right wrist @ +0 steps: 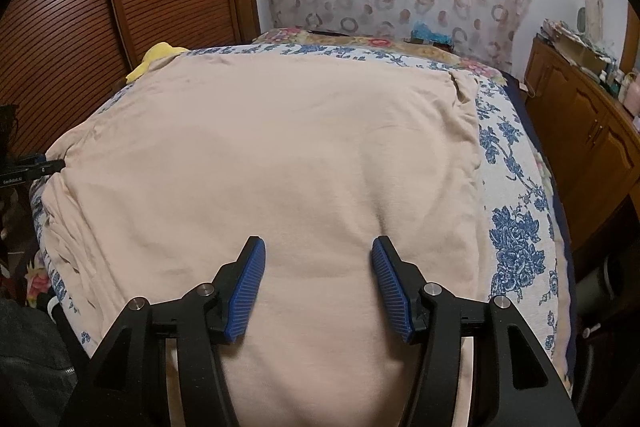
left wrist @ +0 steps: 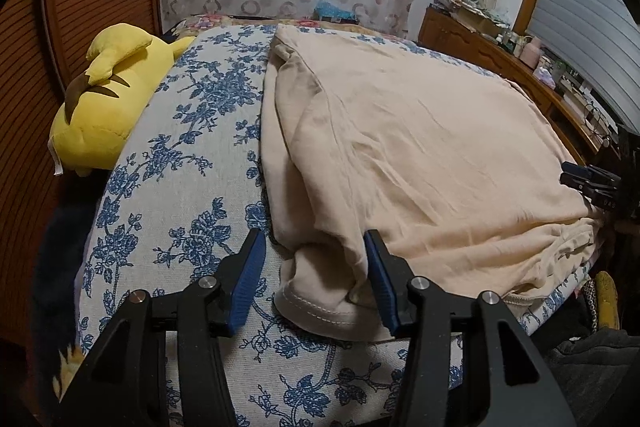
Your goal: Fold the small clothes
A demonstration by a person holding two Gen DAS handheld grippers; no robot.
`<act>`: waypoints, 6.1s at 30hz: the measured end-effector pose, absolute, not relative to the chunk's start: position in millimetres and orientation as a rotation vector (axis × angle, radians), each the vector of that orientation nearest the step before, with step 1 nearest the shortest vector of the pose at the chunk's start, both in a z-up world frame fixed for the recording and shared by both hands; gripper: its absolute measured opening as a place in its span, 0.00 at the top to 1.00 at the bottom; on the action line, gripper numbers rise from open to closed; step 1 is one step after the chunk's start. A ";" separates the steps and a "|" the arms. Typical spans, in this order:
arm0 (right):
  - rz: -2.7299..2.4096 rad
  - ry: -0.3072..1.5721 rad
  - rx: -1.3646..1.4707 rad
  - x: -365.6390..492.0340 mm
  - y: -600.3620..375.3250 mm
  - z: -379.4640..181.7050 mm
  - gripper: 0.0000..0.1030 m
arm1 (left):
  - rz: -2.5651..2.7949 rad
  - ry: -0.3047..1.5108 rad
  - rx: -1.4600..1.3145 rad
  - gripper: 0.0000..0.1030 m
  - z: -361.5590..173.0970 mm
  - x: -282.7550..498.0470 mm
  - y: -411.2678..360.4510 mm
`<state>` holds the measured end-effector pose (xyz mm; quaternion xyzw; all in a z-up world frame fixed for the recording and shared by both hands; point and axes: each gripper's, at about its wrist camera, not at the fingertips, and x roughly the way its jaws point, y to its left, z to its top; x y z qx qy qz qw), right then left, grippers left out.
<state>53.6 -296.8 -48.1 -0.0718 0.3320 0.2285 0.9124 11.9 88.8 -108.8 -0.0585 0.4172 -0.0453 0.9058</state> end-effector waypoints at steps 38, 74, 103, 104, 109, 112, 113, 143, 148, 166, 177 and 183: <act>0.328 0.544 -0.091 0.3 -362.5 -3.6 0.44 | -0.798 0.649 0.103 0.92 18.5 89.5 -142.5; 0.423 0.570 -0.131 14.9 -319.3 -2.7 0.44 | -0.448 0.634 0.015 0.38 -15.6 81.4 -53.0; 0.680 0.654 -0.357 86.4 -189.4 4.7 0.44 | -0.290 0.621 -0.034 0.38 -27.1 81.9 11.9; 0.690 0.667 -0.366 90.2 -182.8 2.4 0.44 | -0.285 0.620 -0.038 0.38 -27.5 81.8 14.2; 0.741 0.712 -0.420 106.6 -153.8 -6.6 0.44 | -0.276 0.617 -0.050 0.38 -29.4 81.6 20.4; 0.747 0.730 -0.463 117.5 -137.8 -11.1 0.44 | -0.277 0.621 -0.049 0.38 -30.8 81.4 21.6; 0.744 0.735 -0.479 121.5 -134.1 -12.5 0.44 | -0.279 0.623 -0.049 0.38 -31.7 81.4 21.9; 0.491 0.532 -0.320 156.8 -231.6 65.1 0.94 | -0.334 0.653 -0.042 0.38 -42.7 79.9 4.9; 0.372 0.564 -0.282 178.3 -259.4 61.5 0.94 | -0.339 0.657 -0.040 0.38 -44.9 79.8 1.6; 0.281 0.662 -0.161 167.3 -289.0 23.9 0.62 | -0.380 0.689 -0.020 0.38 -55.9 81.7 -20.0; 0.274 0.743 -0.144 205.2 -311.7 10.9 0.62 | -0.407 0.714 0.005 0.38 -64.6 81.7 -37.0; 0.252 0.796 -0.050 245.3 -320.9 8.6 0.62 | -0.410 0.725 0.001 0.38 -69.1 81.9 -38.8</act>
